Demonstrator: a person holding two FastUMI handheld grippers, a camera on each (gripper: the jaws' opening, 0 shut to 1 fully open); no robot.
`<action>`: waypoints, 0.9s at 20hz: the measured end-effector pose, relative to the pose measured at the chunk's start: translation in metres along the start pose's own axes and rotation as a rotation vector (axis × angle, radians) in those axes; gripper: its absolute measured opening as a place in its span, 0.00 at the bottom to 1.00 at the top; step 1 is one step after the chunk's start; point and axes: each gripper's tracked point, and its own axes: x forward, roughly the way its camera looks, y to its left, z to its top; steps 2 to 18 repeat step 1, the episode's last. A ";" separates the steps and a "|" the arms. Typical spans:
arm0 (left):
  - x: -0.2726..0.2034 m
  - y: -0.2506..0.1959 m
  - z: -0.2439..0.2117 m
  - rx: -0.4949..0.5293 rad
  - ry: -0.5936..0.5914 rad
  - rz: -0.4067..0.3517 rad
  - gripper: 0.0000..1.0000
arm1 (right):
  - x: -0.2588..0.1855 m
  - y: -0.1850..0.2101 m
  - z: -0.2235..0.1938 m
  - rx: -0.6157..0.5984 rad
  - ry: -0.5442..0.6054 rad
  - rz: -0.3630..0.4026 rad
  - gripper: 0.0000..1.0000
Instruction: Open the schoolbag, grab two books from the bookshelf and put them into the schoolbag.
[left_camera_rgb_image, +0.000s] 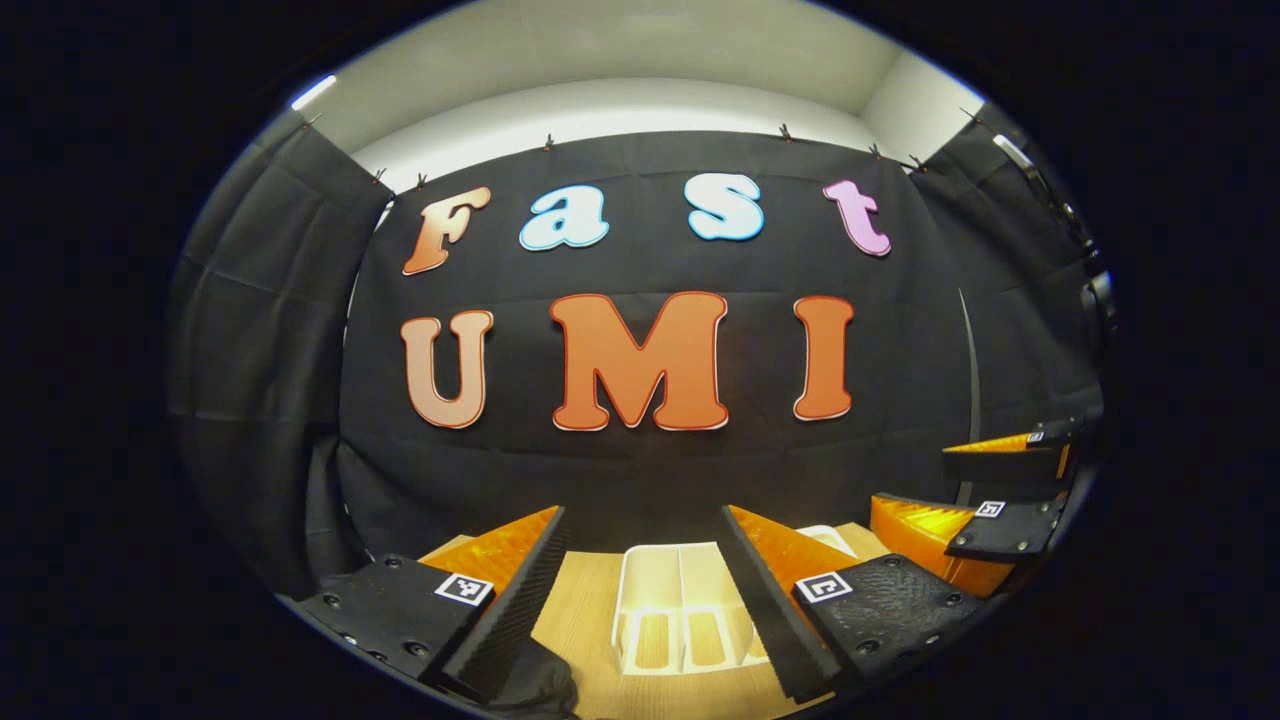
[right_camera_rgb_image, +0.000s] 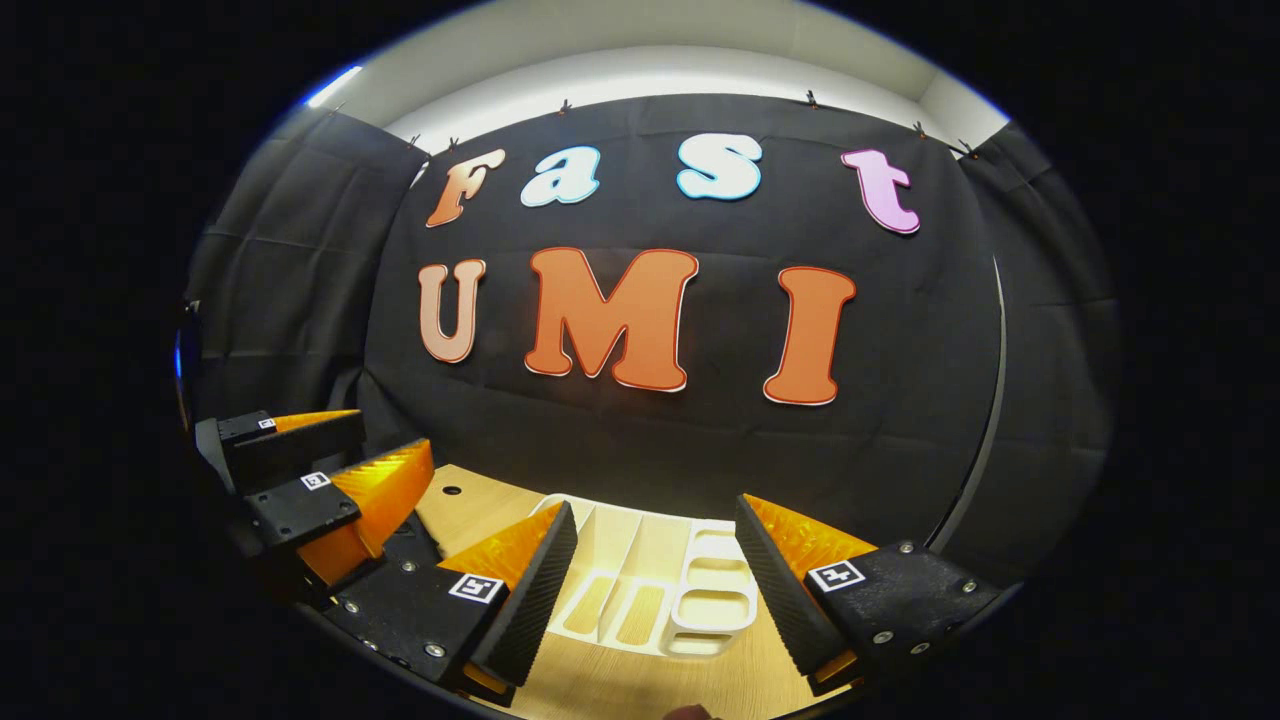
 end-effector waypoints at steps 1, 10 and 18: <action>0.002 0.004 -0.001 0.012 0.001 0.009 0.94 | 0.002 0.000 0.000 -0.001 0.000 -0.007 0.94; 0.002 0.004 -0.001 0.012 0.001 0.009 0.94 | 0.002 0.000 0.000 -0.001 0.000 -0.007 0.94; 0.002 0.004 -0.001 0.012 0.001 0.009 0.94 | 0.002 0.000 0.000 -0.001 0.000 -0.007 0.94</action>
